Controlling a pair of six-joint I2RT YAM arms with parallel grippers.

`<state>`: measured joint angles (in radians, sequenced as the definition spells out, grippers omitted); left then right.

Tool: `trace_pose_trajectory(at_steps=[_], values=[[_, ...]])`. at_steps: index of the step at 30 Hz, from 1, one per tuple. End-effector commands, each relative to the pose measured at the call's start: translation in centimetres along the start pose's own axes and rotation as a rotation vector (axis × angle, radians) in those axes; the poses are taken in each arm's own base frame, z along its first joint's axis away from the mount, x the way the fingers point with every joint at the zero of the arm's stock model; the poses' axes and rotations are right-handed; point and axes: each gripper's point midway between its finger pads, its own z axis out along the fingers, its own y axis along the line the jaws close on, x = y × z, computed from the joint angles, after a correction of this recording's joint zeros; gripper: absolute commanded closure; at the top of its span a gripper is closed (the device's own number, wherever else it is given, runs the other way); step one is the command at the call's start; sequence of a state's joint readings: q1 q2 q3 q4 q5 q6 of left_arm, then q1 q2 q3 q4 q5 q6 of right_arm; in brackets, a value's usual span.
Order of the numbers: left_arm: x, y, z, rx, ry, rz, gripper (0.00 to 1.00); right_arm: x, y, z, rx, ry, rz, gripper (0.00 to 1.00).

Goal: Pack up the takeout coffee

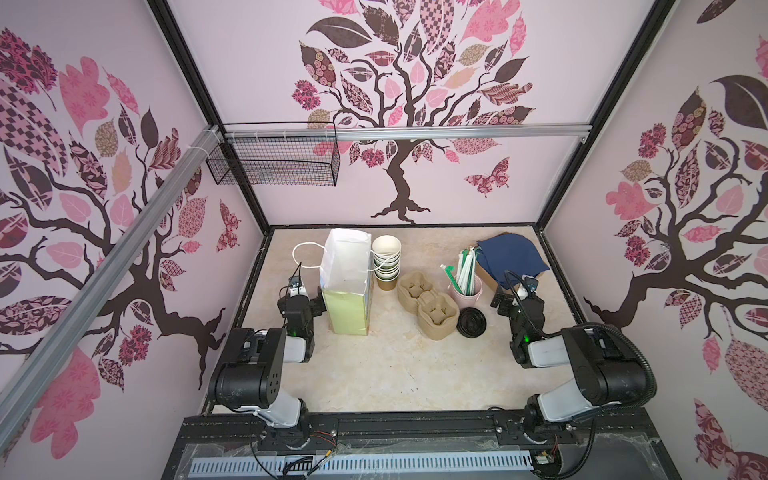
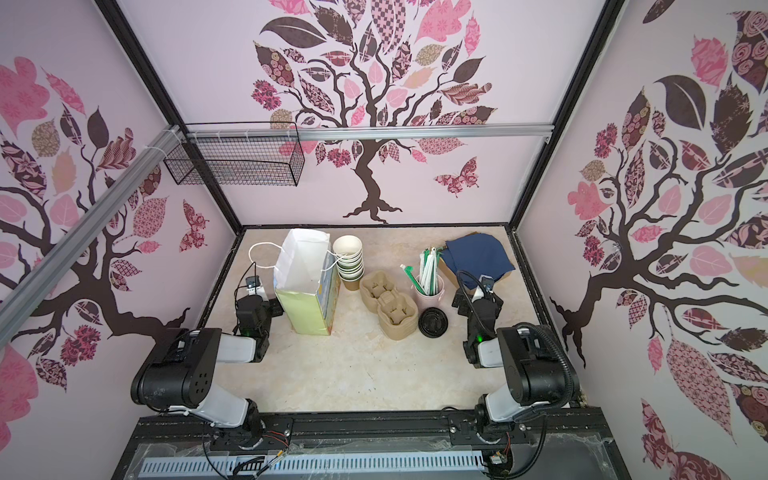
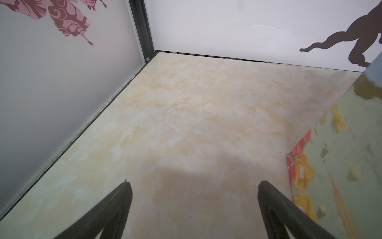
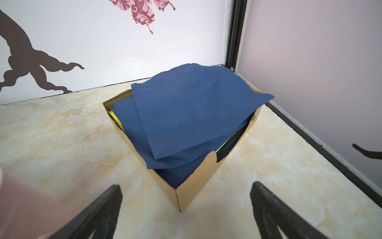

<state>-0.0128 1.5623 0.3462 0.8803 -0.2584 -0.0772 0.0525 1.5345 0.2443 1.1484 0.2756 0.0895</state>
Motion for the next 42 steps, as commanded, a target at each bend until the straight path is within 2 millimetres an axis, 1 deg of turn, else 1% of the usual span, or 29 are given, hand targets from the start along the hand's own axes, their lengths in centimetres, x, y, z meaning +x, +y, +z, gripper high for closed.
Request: trace_pose_trajectory(at_steps=[1,2,3,5,7,9,10,12,14,15,16,19,21,23,24,26,29,30,31,33,34,36,38,41,42], values=[[-1.8,0.1,0.3,-0.008,-0.047,-0.008,0.02,-1.1,0.4,0.3,-0.003,-0.039,0.014,0.0],[-2.2,0.5,0.0,-0.024,-0.069,-0.018,0.02,-1.6,-0.1,0.0,0.02,-0.057,0.027,0.0],[-2.6,0.9,-0.3,-0.044,-0.082,-0.031,0.02,-1.6,-0.2,-0.4,0.017,-0.054,0.036,0.0],[-3.4,1.9,-1.6,-0.085,-0.105,-0.054,0.02,-2.5,-0.2,-1.6,-0.002,-0.111,0.038,0.0],[-4.5,2.8,-3.0,-0.117,-0.124,-0.077,0.02,-3.1,-1.6,-2.3,0.069,-0.123,0.072,0.0],[-5.5,3.7,-4.3,-0.159,-0.132,-0.085,0.02,-3.7,-3.4,-3.0,0.167,-0.103,0.134,0.0],[-5.8,4.3,-4.9,-0.185,-0.136,-0.094,0.02,-4.0,-3.9,-3.5,0.185,-0.106,0.161,0.0],[-6.2,5.9,-6.5,-0.26,-0.141,-0.119,0.02,-4.6,-4.1,-4.6,0.187,-0.103,0.205,0.0],[-6.0,7.9,-8.2,-0.368,-0.13,-0.172,0.02,-4.7,-4.6,-5.4,0.201,-0.054,0.24,0.0],[-6.1,8.6,-9.0,-0.402,-0.124,-0.192,0.02,-4.8,-4.6,-5.8,0.182,-0.016,0.261,0.0],[-6.3,8.9,-9.7,-0.411,-0.118,-0.201,0.02,-5.0,-4.2,-6.0,0.145,0.007,0.279,0.0],[-8.0,8.8,-11.6,-0.371,-0.142,-0.231,0.02,-6.2,-3.5,-7.0,0.082,0.029,0.335,0.0],[-9.9,8.2,-12.9,-0.309,-0.159,-0.211,0.02,-7.5,-2.9,-7.3,0.057,0.034,0.373,0.02],[-11.7,7.9,-13.8,-0.282,-0.189,-0.201,0.02,-9.1,-2.0,-7.2,0.022,0.051,0.401,0.04],[-12.9,7.8,-14.3,-0.268,-0.204,-0.201,0.02,-10.0,-1.3,-7.0,-0.006,0.066,0.417,0.05],[-14.6,7.2,-14.7,-0.229,-0.196,-0.19,0.02,-11.5,0.3,-6.6,-0.065,0.115,0.447,0.07],[-17.1,6.0,-15.1,-0.162,-0.166,-0.189,0.02,-13.6,3.7,-6.0,-0.151,0.202,0.473,0.08],[-17.9,5.9,-15.3,-0.154,-0.154,-0.205,0.02,-14.6,5.3,-6.0,-0.182,0.224,0.467,0.08],[-18.4,5.8,-15.5,-0.153,-0.139,-0.224,0.02,-15.1,6.7,-5.9,-0.205,0.249,0.459,0.08],[-19.8,5.7,-16.2,-0.14,-0.104,-0.263,0.02,-16.5,10.3,-5.9,-0.278,0.303,0.436,0.08],[-20.3,5.3,-16.5,-0.119,-0.083,-0.273,0.02,-17.0,12.4,-6.0,-0.325,0.337,0.425,0.09],[-21.1,4.6,-17.0,-0.08,-0.043,-0.295,0.02,-17.3,16.3,-6.1,-0.4,0.408,0.403,0.09],[-21.7,3.9,-17.6,-0.038,-0.024,-0.32,0.02,-17.2,20.0,-6.3,-0.468,0.486,0.38,0.11],[-21.7,3.2,-17.9,0.0,0.027,-0.358,0.02,-17.1,24.7,-6.6,-0.541,0.556,0.331,0.16],[-21.8,2.8,-17.9,0.015,0.043,-0.365,0.02,-17.3,25.9,-6.7,-0.562,0.568,0.322,0.18]])
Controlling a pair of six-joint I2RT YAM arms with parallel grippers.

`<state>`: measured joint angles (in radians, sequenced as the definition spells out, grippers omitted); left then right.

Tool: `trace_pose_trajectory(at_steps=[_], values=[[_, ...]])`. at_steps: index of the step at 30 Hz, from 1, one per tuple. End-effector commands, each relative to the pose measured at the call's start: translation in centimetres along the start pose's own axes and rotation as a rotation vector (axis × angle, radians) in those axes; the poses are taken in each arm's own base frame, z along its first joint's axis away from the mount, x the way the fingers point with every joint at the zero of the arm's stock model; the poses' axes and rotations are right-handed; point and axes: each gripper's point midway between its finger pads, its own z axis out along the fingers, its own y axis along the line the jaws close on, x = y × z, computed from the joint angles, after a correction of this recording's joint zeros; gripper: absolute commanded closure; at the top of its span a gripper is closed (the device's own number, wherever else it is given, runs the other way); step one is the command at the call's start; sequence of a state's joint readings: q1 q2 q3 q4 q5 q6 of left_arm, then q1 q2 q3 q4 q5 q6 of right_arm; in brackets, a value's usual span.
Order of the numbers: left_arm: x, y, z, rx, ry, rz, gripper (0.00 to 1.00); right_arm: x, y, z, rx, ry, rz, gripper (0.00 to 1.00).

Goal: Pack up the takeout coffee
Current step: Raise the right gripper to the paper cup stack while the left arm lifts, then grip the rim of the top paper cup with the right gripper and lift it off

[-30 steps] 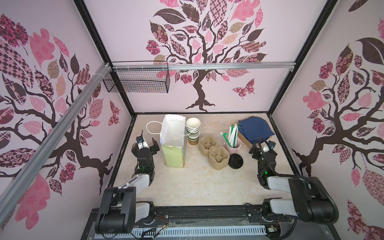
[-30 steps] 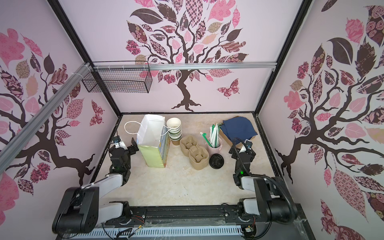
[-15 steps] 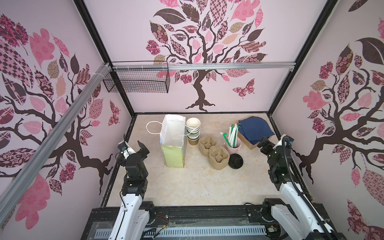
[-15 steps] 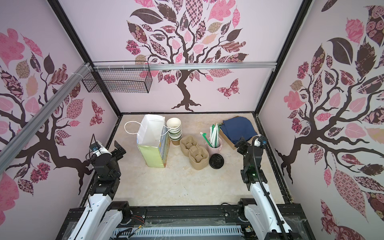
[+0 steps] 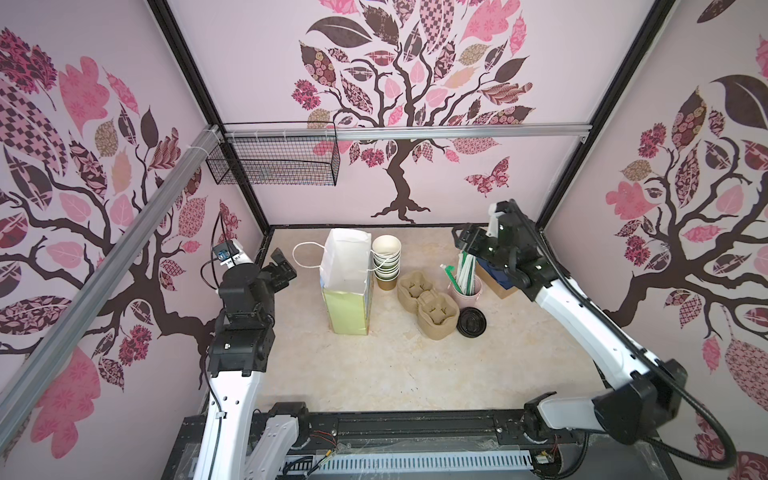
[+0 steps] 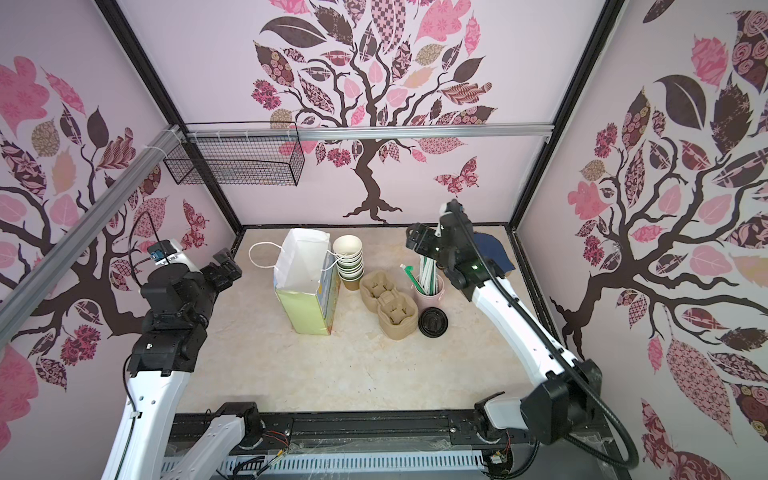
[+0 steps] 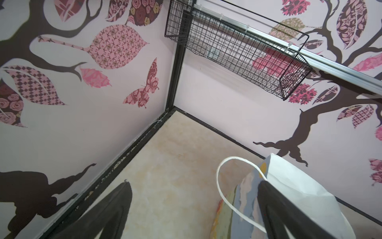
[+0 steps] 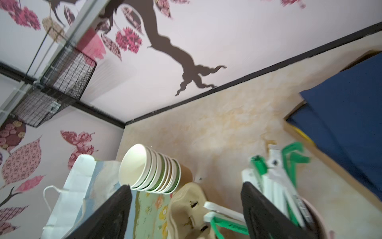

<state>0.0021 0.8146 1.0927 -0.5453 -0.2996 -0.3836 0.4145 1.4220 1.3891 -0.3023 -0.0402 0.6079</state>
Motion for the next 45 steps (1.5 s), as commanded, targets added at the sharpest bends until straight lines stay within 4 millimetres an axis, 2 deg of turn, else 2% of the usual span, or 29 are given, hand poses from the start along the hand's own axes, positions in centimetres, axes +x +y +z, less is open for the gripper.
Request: trace_pose_trajectory(at_steps=[1,4,10,16,20,30,45], values=[[2.1,-1.0,-0.4,0.049,0.146,-0.046,0.02,3.1,2.3,2.1,-0.014,0.168,-0.004,0.2],[2.2,-2.0,-0.1,0.095,0.167,-0.093,0.02,4.9,4.4,4.4,-0.036,0.238,-0.018,0.27],[1.7,-4.1,0.8,0.161,0.2,-0.173,0.02,7.3,6.3,8.1,0.012,0.259,-0.036,0.4],[2.1,-4.2,0.9,0.156,0.204,-0.126,0.02,8.4,6.0,10.9,0.081,0.253,-0.044,0.5],[2.6,-4.2,0.9,0.16,0.212,-0.118,0.02,9.6,6.3,12.7,0.059,0.279,-0.008,0.54],[2.9,-4.2,0.9,0.157,0.217,-0.118,0.02,9.2,6.0,14.2,0.109,0.238,-0.022,0.72],[2.5,-4.1,0.8,0.149,0.197,-0.12,0.02,9.6,6.2,15.5,0.12,0.257,-0.044,0.76]])
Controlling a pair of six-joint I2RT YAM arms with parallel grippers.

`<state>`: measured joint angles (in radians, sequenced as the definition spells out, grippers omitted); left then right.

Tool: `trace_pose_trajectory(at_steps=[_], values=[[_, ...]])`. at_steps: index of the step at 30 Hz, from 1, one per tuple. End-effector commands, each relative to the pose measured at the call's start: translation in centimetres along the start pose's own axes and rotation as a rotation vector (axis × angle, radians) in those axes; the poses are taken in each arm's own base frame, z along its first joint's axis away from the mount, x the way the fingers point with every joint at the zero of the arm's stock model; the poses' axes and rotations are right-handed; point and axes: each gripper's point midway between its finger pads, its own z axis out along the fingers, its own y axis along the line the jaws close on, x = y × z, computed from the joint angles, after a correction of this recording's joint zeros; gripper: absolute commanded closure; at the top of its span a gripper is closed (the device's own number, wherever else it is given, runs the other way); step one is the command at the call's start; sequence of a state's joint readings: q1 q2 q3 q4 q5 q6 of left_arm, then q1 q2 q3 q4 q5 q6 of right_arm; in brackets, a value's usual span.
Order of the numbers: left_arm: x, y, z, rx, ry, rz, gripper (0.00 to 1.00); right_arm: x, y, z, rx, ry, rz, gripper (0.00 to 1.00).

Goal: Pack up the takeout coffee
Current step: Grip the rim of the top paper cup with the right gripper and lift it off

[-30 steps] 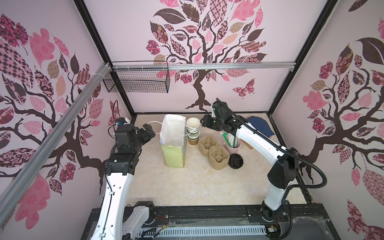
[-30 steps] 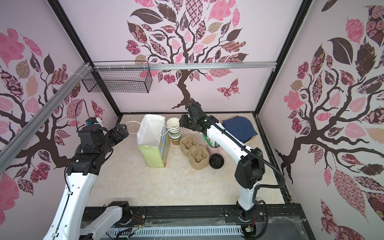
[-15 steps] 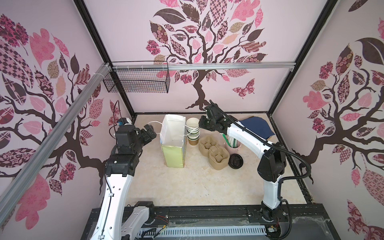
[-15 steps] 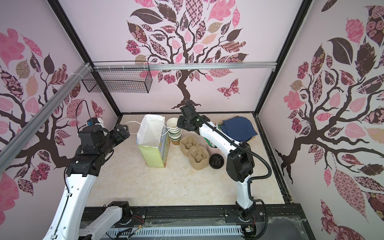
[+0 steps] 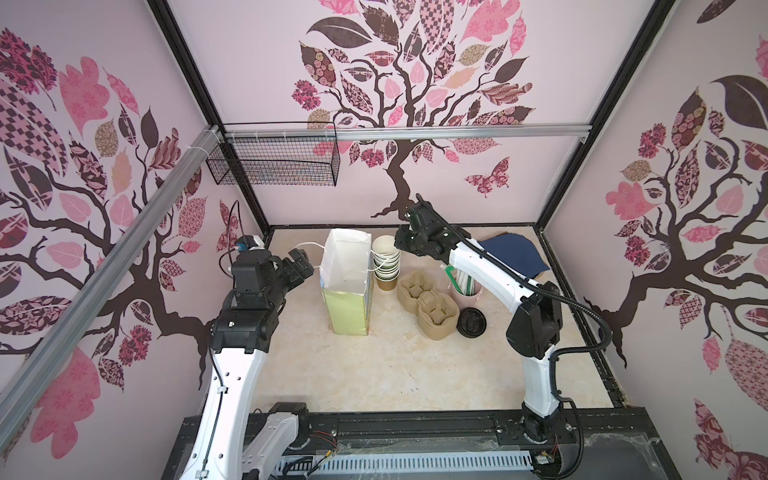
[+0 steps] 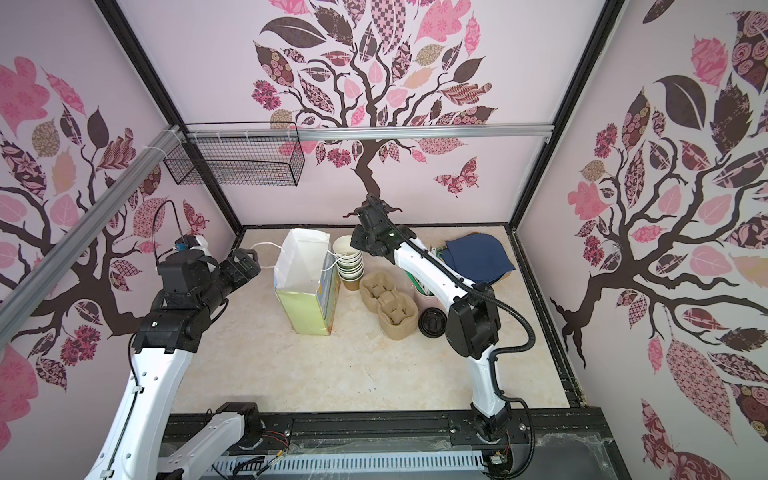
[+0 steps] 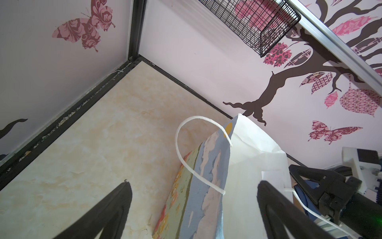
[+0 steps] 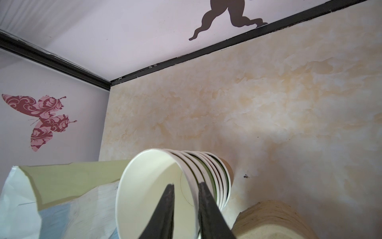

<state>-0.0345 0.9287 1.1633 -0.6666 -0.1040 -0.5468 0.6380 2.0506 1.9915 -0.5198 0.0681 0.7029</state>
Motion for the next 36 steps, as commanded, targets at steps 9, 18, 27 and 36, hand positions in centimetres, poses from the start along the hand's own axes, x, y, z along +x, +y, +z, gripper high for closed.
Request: trace_pose_trajectory(at_steps=[9,18,27,36], values=[[-1.6,-0.5,-0.8,0.013,-0.058,-0.006,0.02,1.2,-0.7,1.2,0.052,0.029,-0.027,0.7],[-1.6,-0.4,-0.9,0.005,-0.063,-0.011,0.02,1.5,-0.9,1.3,0.06,0.038,-0.034,0.77],[-1.8,-0.3,-1.0,-0.002,-0.073,-0.016,0.02,1.7,-1.0,1.4,0.064,0.044,-0.036,0.8],[-1.9,-0.1,-1.2,-0.011,-0.078,-0.013,0.02,1.6,-0.7,1.1,0.058,0.041,-0.034,0.92]])
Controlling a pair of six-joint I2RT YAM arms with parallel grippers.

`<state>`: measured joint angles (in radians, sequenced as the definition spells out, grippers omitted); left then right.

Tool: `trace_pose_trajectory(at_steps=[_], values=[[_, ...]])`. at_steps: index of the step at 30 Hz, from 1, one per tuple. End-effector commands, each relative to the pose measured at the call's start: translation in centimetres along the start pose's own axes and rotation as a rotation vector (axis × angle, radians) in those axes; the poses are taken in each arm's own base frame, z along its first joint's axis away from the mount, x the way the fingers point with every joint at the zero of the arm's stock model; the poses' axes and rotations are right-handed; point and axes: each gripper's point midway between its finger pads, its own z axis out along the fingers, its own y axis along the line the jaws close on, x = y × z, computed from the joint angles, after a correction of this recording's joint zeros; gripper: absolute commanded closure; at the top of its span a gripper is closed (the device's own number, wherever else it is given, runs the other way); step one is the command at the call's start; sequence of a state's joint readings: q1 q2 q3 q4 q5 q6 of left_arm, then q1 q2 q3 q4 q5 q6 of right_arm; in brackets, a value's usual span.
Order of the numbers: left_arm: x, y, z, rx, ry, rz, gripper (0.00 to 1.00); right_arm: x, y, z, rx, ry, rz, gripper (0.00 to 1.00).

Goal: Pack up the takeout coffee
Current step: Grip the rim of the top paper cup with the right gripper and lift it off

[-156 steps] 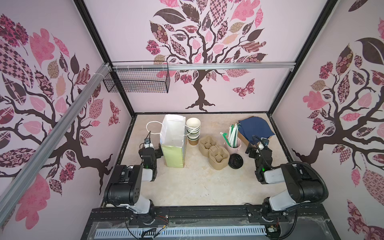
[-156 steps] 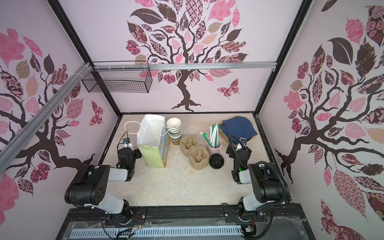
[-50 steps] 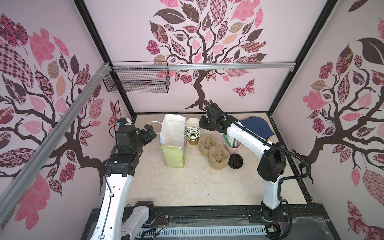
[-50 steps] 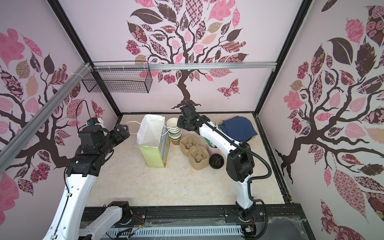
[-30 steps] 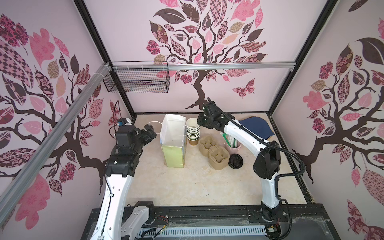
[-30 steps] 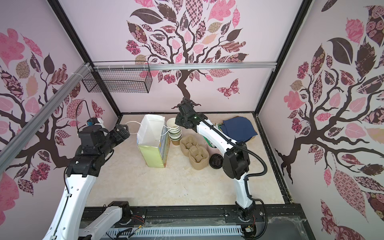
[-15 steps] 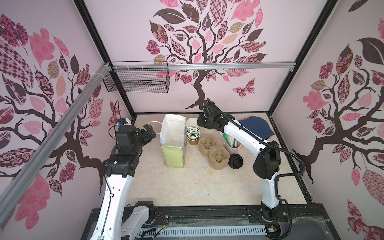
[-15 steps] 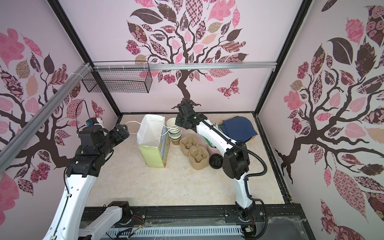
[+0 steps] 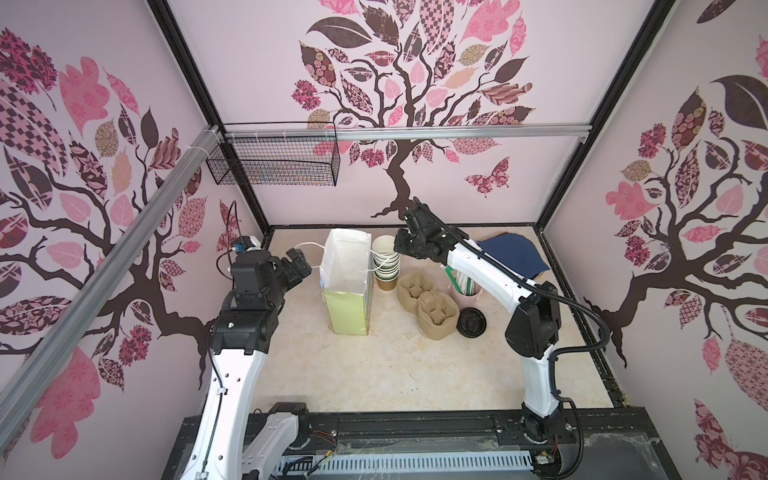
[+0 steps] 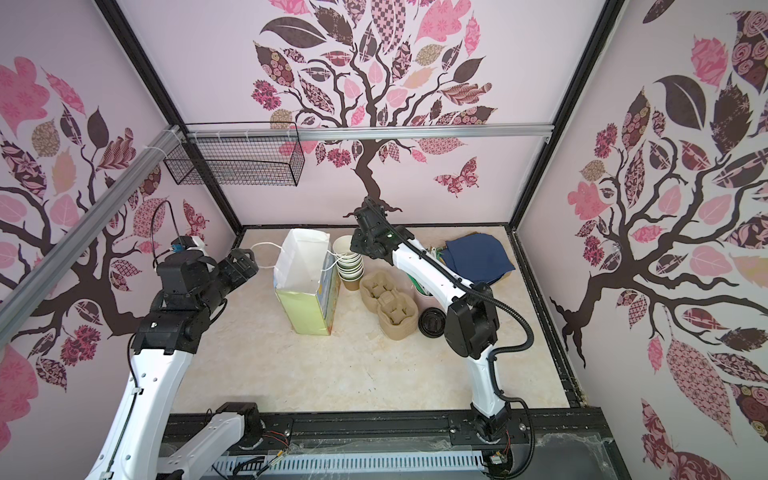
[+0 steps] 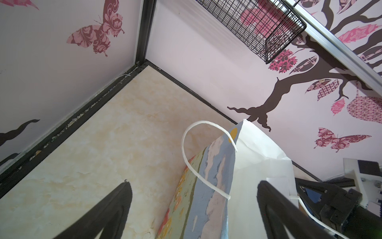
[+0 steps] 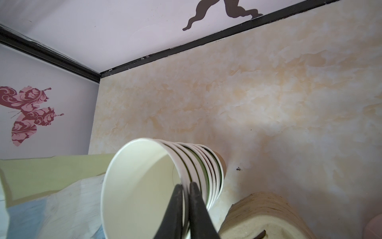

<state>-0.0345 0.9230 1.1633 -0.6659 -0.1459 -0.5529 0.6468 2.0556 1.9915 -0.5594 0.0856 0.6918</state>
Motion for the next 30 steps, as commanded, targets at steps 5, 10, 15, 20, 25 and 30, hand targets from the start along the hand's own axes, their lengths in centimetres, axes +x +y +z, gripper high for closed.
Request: trace_pose_trajectory(at_steps=[5,10,15,20,25,30], values=[[-1.5,-0.6,-1.1,0.021,-0.056,-0.005,0.02,-0.3,0.8,-0.1,-0.005,0.003,0.002,0.95],[-1.5,-0.6,-1.1,0.018,-0.056,-0.005,0.02,-1.9,2.0,-2.0,-0.037,-0.032,0.026,0.96],[-1.6,-0.6,-1.1,0.018,-0.058,-0.003,0.02,-2.7,2.3,-3.3,-0.042,-0.06,0.033,0.97],[-1.7,-0.6,-1.1,0.019,-0.06,-0.003,0.02,-2.5,1.7,-3.1,-0.015,-0.056,0.024,0.98],[-1.7,-0.7,-1.1,0.021,-0.058,-0.001,0.02,-2.5,2.0,-3.1,-0.027,-0.055,0.012,0.98],[-1.6,-1.1,-1.1,0.044,-0.053,0.002,0.02,-3.2,2.5,-3.6,-0.041,-0.079,-0.011,0.98]])
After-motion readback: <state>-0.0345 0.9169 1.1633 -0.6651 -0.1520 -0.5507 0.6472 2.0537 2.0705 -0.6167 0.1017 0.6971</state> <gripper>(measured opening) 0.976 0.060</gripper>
